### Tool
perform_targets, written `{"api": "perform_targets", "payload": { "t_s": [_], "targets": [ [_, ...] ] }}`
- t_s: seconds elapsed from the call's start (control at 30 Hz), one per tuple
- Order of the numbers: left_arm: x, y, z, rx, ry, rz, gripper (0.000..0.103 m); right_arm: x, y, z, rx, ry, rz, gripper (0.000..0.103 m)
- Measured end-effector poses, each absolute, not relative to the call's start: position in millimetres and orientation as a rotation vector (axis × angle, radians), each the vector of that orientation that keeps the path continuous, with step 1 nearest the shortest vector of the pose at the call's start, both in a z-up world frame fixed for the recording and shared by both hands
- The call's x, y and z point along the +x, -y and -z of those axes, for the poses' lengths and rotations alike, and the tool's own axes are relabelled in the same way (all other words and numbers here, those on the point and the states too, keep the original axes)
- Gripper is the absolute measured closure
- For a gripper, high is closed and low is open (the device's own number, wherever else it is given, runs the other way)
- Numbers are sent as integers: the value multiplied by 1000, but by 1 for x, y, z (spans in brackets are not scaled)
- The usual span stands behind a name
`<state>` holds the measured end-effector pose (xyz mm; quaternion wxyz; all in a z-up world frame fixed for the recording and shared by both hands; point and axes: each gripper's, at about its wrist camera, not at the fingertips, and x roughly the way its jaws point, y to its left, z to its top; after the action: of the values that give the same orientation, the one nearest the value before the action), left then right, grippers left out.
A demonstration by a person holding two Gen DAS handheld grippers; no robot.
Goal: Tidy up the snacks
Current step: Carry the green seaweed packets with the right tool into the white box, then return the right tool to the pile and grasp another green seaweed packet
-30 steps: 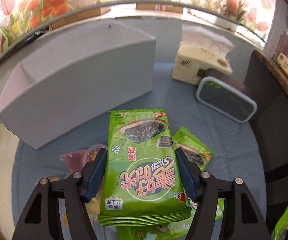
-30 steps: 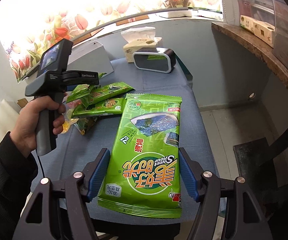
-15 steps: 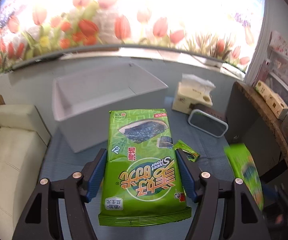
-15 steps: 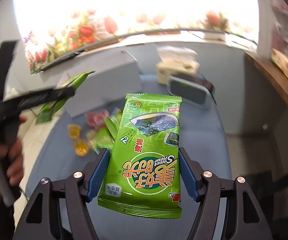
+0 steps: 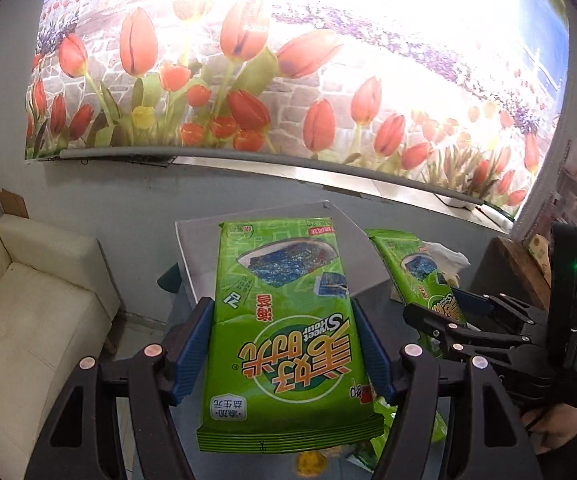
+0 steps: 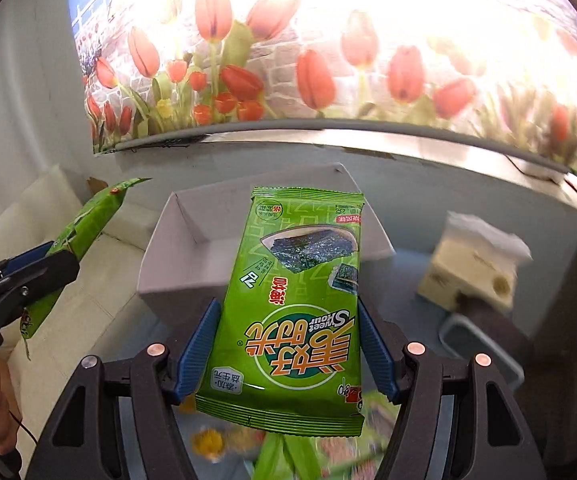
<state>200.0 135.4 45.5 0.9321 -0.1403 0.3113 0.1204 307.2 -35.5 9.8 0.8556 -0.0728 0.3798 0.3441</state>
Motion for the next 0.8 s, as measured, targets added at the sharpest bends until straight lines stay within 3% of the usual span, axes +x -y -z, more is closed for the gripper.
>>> {"api": "perform_targets", "payload": {
  "t_s": [0.33,0.37,0.43,0.47,0.8],
  "targets": [
    [295,-195,-25,-338,-687,-238,28,396,-44,-10,-236,-814,-704,28],
    [304,-199,-21,-336,-704,-239,26,402,-48,-8,-230,-820,-710,27],
    [312,-201,-16,-310,-723,-265,7,411,-54,-3,-230,-834,-701,8],
    [312,-203,-15,-308,-718,-266,0,412,-54,-2,-236,-830,-690,5],
    [294,-199,-14,-288,-693,-270,0,394,-37,-2,-249,-787,-673,0]
  ]
}}
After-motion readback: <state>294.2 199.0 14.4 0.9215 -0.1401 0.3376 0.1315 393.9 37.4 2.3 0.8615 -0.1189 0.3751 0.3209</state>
